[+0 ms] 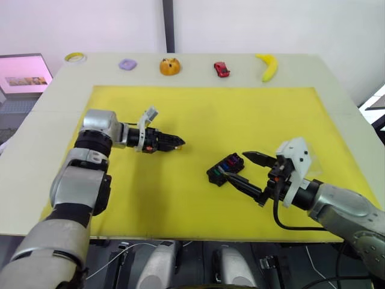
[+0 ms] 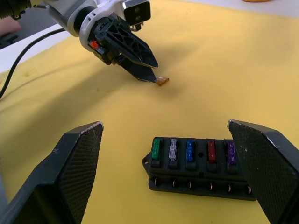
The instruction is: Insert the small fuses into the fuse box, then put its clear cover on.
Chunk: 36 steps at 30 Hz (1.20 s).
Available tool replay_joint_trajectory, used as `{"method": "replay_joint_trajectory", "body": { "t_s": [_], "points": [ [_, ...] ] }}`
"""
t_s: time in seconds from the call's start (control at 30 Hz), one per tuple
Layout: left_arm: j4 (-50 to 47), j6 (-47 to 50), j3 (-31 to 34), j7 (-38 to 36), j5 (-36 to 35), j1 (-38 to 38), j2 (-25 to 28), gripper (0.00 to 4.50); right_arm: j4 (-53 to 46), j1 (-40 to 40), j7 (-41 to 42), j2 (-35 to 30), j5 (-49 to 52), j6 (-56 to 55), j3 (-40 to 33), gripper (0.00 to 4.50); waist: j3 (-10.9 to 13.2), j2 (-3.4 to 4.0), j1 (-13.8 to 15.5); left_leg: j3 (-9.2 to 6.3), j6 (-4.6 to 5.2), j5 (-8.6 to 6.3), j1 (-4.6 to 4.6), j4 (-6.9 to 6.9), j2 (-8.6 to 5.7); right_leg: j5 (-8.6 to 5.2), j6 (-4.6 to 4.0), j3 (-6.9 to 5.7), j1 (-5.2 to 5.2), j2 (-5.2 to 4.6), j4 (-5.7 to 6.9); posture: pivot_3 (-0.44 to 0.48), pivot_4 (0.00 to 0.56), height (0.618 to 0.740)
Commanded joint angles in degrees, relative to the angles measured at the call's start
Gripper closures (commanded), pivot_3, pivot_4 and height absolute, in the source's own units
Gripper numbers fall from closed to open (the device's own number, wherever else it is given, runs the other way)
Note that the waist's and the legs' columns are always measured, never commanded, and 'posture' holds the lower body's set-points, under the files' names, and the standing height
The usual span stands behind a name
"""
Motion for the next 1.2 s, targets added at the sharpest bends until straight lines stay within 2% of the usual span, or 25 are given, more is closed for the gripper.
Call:
{"method": "replay_joint_trajectory", "body": {
  "t_s": [0.03, 0.23, 0.53, 0.7, 1.2],
  "points": [
    [-3.6, 2.9, 1.2, 1.2, -1.6, 1.9, 0.3, 1.05, -0.8, -0.8, 0.5, 0.3, 0.1, -1.0, -0.4, 0.00, 0.0, 0.00, 0.0, 0.00, 0.00, 0.00, 0.00, 0.01, 0.00, 0.00, 0.00, 0.00, 0.01, 0.00, 0.00, 0.000, 0.150, 0.735],
    [-3.4, 1.1, 4.7, 6.3, -1.9, 2.8, 0.4, 1.05, -0.4, -1.5, 0.7, 0.3, -0.1, -0.9, -0.2, 0.00, 0.0, 0.00, 0.0, 0.00, 0.00, 0.00, 0.03, 0.05, 0.00, 0.00, 0.00, 0.00, 0.02, 0.00, 0.04, 0.000, 0.150, 0.735],
    [-0.8, -0.8, 6.6, 8.4, -2.4, 1.3, 1.0, 1.05, -0.1, -1.7, 0.8, 0.3, -0.2, -0.9, -0.3, 0.00, 0.0, 0.00, 0.0, 0.01, -0.03, 0.02, 0.08, 0.12, 0.00, 0.00, 0.00, 0.00, 0.02, 0.01, 0.25, 0.000, 0.150, 0.735],
    [-1.8, -0.4, 5.7, 8.4, -2.7, 1.8, -1.0, 1.05, -0.2, -1.9, 0.8, 0.2, -0.2, -0.7, -0.3, 0.00, 0.0, 0.00, 0.1, 0.01, -0.04, 0.03, 0.08, 0.17, 0.00, 0.00, -0.01, 0.01, -0.01, 0.01, 0.38, 0.000, 0.150, 0.735],
    [0.3, -1.1, 6.5, 8.3, -3.3, 0.5, -2.4, 1.05, -0.1, -1.7, 1.1, 0.4, -1.0, -0.8, -0.1, 0.00, 0.0, 0.00, 0.2, 0.00, -0.04, 0.03, 0.08, 0.25, -0.03, -0.01, 0.00, 0.01, 0.00, -0.01, 0.48, 0.000, 0.150, 0.735]
  ]
}}
